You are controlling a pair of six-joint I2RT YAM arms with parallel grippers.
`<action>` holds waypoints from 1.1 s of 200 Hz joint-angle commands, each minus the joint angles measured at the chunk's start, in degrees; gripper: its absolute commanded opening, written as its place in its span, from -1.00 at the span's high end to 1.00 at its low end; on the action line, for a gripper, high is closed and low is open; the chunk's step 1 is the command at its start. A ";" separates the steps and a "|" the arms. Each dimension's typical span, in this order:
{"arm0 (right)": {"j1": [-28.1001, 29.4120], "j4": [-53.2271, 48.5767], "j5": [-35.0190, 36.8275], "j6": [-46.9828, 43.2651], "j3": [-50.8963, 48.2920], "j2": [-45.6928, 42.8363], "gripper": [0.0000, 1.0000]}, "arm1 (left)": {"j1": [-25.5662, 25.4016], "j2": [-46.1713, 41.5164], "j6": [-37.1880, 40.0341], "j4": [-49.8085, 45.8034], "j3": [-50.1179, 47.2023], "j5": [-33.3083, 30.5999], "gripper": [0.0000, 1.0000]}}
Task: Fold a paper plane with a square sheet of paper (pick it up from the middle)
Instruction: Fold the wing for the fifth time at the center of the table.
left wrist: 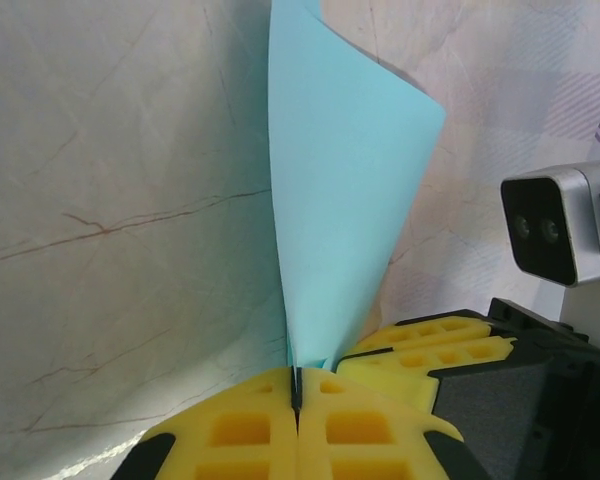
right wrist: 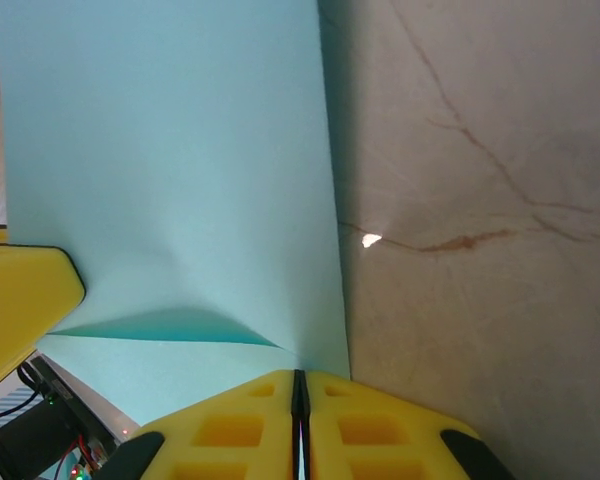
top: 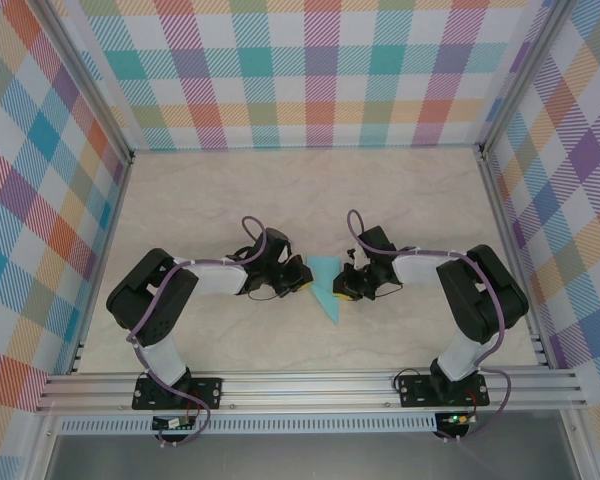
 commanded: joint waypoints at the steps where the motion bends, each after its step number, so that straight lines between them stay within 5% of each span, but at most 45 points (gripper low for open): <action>1: 1.09 -2.31 4.35 -3.67 1.24 -2.79 0.75 | -0.43 -2.53 0.07 -0.50 -0.91 -3.19 0.99; 45: 5.11 -3.09 10.60 -5.59 0.75 -8.44 0.54 | -0.43 -4.43 0.60 -2.79 -1.09 -6.36 1.00; 139: 25.23 -0.34 42.07 -11.16 -5.59 -18.39 0.10 | -0.37 -4.21 0.42 -3.84 -0.01 -5.99 1.00; 220: 35.71 -2.81 57.40 -17.49 1.21 -7.34 0.07 | -0.35 -4.15 0.06 -5.49 1.44 -5.44 1.00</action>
